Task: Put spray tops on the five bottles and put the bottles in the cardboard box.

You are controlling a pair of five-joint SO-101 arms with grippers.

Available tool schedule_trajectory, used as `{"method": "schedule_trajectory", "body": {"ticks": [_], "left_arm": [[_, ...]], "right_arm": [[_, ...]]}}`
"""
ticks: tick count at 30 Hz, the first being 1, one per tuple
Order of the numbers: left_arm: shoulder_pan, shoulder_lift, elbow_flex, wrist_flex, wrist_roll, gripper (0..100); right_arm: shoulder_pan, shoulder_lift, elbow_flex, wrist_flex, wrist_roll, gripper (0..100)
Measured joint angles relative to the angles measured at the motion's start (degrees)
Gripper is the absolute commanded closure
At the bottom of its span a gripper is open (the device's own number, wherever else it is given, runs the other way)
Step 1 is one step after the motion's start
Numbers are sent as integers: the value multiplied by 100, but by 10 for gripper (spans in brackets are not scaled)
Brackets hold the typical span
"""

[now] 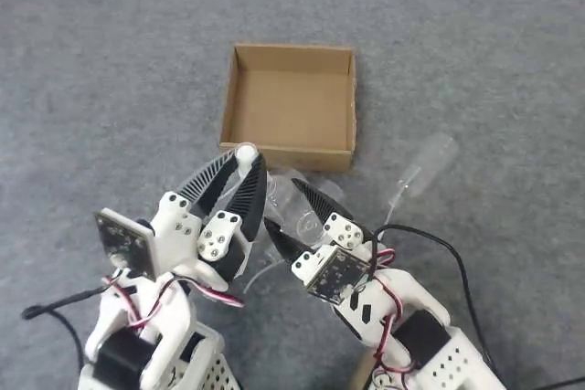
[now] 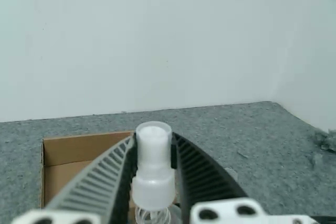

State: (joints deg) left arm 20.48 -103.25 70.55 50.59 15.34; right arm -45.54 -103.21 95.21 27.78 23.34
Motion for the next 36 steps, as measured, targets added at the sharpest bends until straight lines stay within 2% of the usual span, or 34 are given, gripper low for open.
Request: {"method": "schedule_trajectory", "body": {"ticks": [14, 18, 25, 36], "left_arm": [[0, 0, 0, 44, -9, 886], [0, 0, 0, 114, -9, 841], [0, 0, 0, 114, -9, 840], [-624, 0, -9, 141, -9, 838]], "right_arm": [[53, 0, 0, 0, 0, 992], [44, 0, 0, 0, 0, 992], [53, 0, 0, 0, 0, 992], [53, 0, 0, 0, 0, 992]]}}
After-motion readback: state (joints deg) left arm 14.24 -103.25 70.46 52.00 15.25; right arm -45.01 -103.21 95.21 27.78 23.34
